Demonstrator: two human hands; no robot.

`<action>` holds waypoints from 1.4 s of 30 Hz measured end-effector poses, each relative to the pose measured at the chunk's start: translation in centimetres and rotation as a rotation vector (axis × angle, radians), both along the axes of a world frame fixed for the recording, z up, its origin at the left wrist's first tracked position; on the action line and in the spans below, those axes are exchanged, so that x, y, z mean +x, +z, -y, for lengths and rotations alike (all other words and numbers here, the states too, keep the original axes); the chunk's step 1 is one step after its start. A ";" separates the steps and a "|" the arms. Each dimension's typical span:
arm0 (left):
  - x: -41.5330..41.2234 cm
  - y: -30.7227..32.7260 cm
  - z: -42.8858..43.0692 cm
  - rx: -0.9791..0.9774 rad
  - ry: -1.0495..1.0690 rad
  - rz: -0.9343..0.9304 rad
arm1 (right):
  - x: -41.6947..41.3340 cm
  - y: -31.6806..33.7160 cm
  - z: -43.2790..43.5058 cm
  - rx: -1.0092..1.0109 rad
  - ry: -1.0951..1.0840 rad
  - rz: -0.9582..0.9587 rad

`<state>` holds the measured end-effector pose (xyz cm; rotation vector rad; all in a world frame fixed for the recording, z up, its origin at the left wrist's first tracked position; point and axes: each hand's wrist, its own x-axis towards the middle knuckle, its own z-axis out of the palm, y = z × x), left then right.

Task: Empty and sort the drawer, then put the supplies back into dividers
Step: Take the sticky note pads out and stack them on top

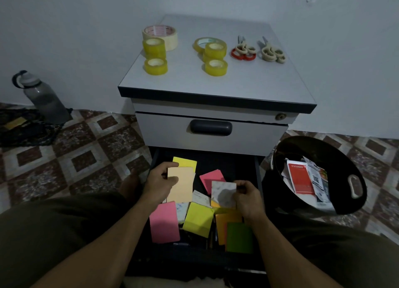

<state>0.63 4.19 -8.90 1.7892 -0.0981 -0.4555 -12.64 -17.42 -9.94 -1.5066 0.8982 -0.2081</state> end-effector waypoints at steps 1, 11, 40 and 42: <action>0.1 0.2 0.1 -0.011 -0.001 0.003 | 0.1 0.0 0.0 -0.007 -0.004 0.013; 1.3 2.2 0.2 -0.145 0.015 -0.026 | 1.0 2.4 0.7 -0.003 -0.135 0.197; -0.4 -1.0 -1.2 0.098 -0.168 -0.141 | 0.2 0.8 -0.7 -0.148 0.194 -0.136; -0.3 -1.2 -1.1 0.077 -0.134 -0.140 | 0.5 1.1 -0.5 -0.042 0.137 -0.079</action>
